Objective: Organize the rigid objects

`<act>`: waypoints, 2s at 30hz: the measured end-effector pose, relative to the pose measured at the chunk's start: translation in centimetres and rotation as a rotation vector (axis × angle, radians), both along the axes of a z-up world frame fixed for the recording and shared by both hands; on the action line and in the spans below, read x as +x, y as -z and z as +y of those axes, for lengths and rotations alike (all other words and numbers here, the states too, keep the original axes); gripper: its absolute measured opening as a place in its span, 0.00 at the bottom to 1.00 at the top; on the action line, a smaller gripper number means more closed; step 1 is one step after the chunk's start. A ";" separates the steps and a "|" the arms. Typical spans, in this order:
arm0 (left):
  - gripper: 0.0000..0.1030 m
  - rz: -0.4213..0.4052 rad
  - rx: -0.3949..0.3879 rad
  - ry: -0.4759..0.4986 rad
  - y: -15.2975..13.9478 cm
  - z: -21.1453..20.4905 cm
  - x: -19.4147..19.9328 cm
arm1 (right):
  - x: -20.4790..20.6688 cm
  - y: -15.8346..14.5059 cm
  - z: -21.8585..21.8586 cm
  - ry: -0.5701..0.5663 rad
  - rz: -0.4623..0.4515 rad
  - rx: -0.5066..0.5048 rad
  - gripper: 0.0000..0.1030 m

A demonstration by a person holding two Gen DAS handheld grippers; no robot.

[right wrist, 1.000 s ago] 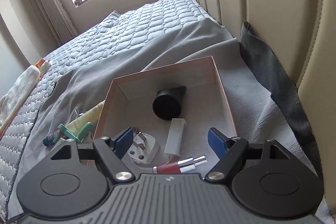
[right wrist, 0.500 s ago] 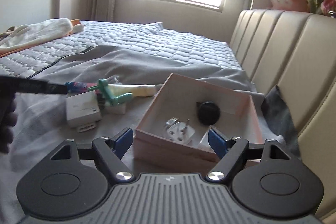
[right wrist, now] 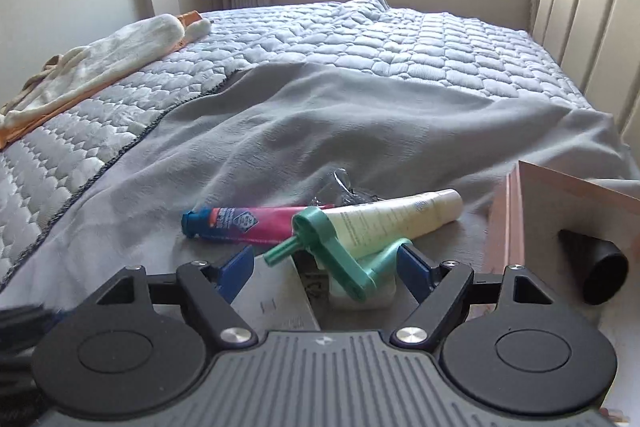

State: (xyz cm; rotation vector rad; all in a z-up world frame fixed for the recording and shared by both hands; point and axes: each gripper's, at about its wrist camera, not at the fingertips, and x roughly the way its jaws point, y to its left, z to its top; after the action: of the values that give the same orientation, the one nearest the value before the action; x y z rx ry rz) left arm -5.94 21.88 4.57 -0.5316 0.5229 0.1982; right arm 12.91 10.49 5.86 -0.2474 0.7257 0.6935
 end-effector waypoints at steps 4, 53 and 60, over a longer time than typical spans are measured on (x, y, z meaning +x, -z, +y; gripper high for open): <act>0.41 -0.001 -0.017 -0.029 0.4 0.9 -0.5 | 0.0 1.2 1.2 -0.020 -0.045 -0.072 0.48; 0.44 0.232 0.331 0.469 1.5 -8.6 16.4 | -14.4 5.0 -25.7 0.136 -0.187 0.026 0.80; 0.43 0.184 0.416 0.447 2.7 -10.8 14.7 | -13.3 5.2 -26.4 0.152 -0.112 0.070 0.81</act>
State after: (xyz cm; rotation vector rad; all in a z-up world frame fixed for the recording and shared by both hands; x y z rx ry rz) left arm 8.78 11.07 1.90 0.0168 0.7431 -0.0743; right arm -0.35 -15.87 0.61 -0.1637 0.6058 0.5545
